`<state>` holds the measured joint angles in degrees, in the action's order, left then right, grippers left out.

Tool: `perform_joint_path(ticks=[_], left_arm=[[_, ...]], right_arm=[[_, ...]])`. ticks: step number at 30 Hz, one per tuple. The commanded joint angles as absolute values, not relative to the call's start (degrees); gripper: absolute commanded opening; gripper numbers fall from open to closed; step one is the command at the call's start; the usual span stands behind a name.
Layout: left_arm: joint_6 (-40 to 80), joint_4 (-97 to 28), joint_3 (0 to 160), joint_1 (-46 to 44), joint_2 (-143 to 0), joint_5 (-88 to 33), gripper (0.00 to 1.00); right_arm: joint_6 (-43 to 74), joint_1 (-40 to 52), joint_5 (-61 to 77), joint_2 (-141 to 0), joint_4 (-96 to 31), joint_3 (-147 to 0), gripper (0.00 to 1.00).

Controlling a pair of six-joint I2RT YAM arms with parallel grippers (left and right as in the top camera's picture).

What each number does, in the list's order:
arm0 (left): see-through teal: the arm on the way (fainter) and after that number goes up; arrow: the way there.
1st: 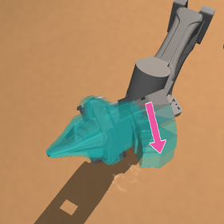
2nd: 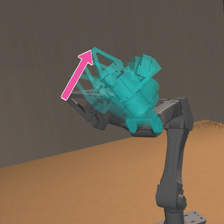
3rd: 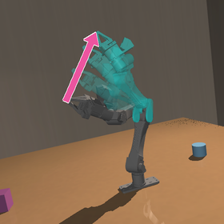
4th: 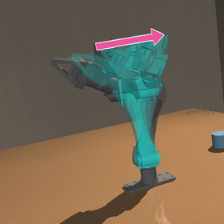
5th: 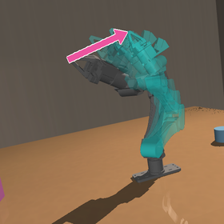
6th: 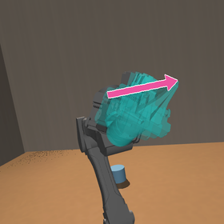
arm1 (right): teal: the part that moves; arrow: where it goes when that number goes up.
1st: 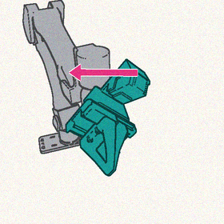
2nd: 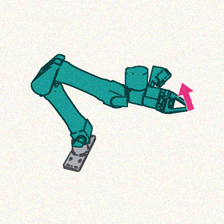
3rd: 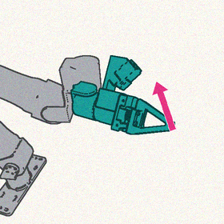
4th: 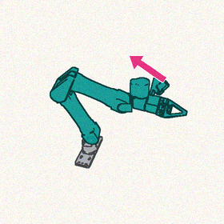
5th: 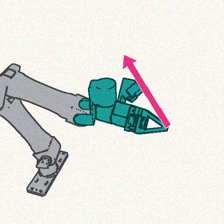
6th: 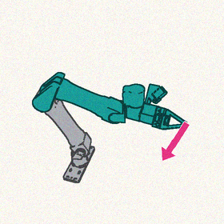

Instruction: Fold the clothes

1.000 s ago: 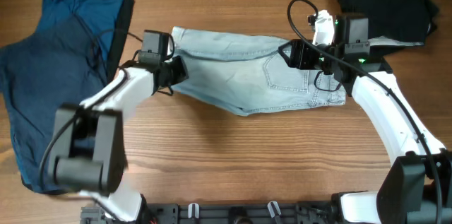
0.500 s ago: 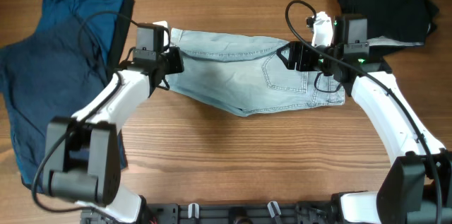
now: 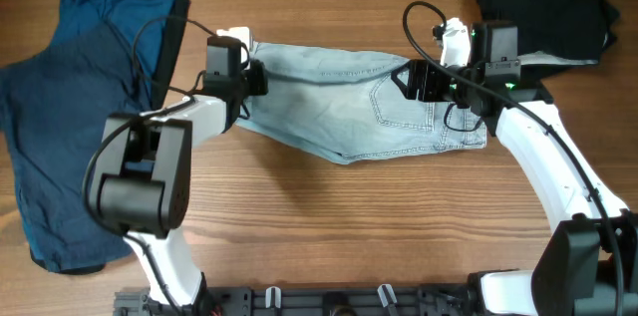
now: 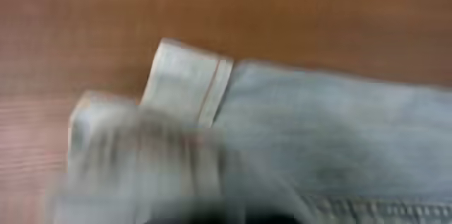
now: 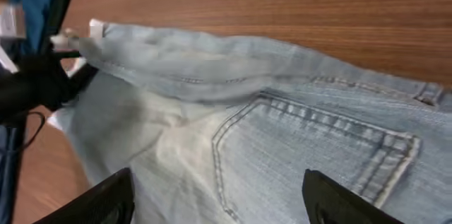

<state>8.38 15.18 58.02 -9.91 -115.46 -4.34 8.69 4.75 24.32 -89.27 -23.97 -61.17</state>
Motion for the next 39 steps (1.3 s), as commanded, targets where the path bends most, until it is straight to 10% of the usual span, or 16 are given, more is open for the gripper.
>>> perform_joint_path(ticks=[1,12,21,28,39], left_arm=[[8.14,22.61,58.06,-10.24,-117.01,-4.67,0.18],[8.14,36.03,59.77,-9.96,-117.01,3.27,0.13],[7.46,13.41,59.96,-9.65,-108.33,-2.09,0.24],[7.25,-2.28,60.03,-9.52,-105.78,-2.98,0.20],[7.22,-5.91,60.01,-9.45,-112.07,-2.96,0.11]], right_arm=[[9.17,5.08,21.37,-89.80,-23.92,-61.08,0.77],[9.15,5.08,21.37,-89.80,-23.88,-61.06,0.77],[12.45,-2.26,18.76,-89.62,-31.73,-61.30,0.92],[7.25,-17.85,19.53,-89.65,-42.48,-61.28,0.97],[4.49,-17.98,19.40,-96.25,-42.09,-60.25,0.97]])
